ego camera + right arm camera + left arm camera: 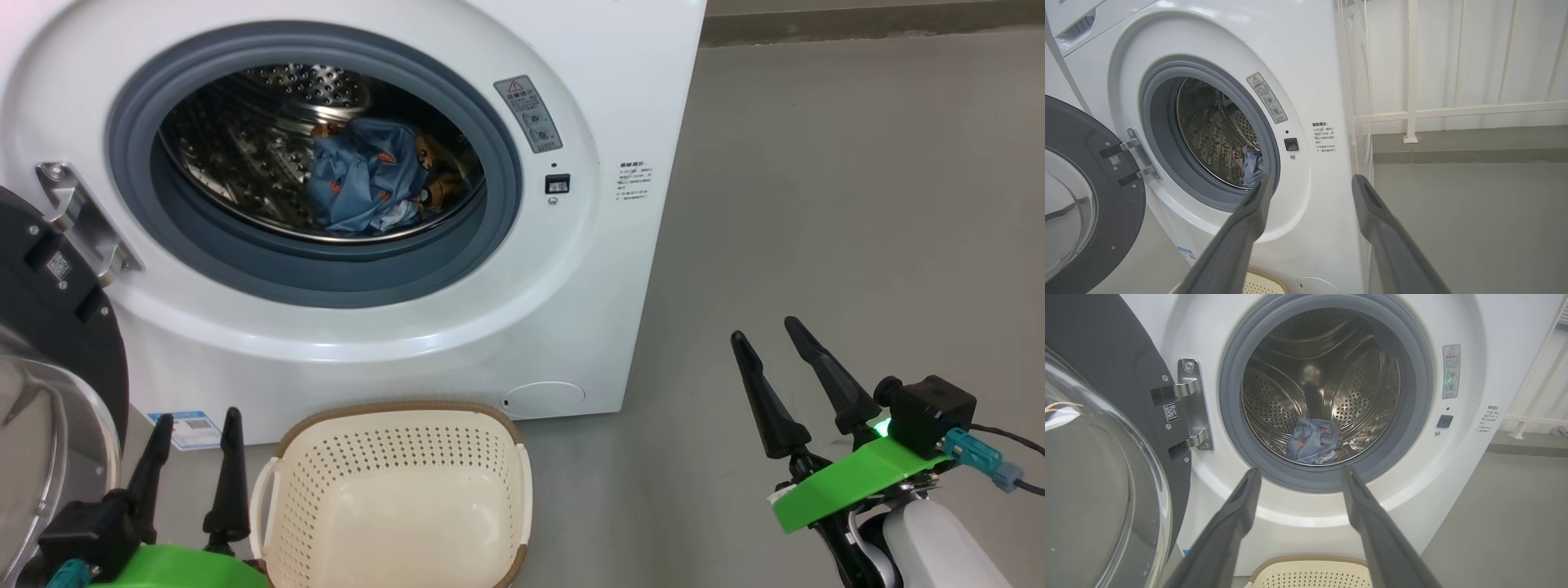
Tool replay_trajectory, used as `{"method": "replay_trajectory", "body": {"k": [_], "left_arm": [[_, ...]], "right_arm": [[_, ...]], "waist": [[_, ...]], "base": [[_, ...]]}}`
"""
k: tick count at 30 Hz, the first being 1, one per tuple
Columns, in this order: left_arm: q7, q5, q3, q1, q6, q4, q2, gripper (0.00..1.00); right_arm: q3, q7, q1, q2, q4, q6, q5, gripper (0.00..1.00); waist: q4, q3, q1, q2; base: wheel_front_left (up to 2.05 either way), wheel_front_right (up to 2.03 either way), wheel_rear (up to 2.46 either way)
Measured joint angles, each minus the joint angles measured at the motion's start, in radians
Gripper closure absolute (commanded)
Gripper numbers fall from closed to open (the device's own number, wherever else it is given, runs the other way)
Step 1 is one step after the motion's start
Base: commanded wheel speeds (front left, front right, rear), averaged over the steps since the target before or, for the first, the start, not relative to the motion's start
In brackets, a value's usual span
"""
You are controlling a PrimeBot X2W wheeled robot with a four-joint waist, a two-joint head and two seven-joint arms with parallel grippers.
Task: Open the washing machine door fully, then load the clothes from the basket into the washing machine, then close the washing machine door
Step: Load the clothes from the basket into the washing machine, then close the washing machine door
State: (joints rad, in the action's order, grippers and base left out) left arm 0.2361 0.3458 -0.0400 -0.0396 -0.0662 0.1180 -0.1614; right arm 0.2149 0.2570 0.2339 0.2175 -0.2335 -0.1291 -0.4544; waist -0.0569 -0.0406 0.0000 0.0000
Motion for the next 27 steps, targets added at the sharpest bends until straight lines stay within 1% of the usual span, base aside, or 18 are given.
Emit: {"method": "replay_trajectory", "body": {"k": [11,13,27], "left_arm": [[0.000,0.000,-0.005,0.000,0.002,-0.004,-0.012,0.00],[0.000,0.000,-0.005,0.000,0.009,-0.004,-0.012,0.00],[0.000,0.007,-0.007,0.000,0.009,-0.004,-0.022,0.00]], "right_arm": [[0.002,0.000,-0.008,0.002,-0.004,0.000,-0.015,0.00],[0.002,0.000,-0.008,0.002,-0.004,0.000,-0.015,0.00],[0.002,0.000,-0.008,0.002,-0.004,0.000,-0.015,0.00]], "waist": [[-0.001,0.001,0.0000,0.0000],[-0.002,0.001,0.0000,0.0000],[-0.003,-0.006,0.0000,0.0000]], "base": [[0.00,0.00,0.00],[0.00,0.00,0.00],[0.00,0.00,0.00]]}}
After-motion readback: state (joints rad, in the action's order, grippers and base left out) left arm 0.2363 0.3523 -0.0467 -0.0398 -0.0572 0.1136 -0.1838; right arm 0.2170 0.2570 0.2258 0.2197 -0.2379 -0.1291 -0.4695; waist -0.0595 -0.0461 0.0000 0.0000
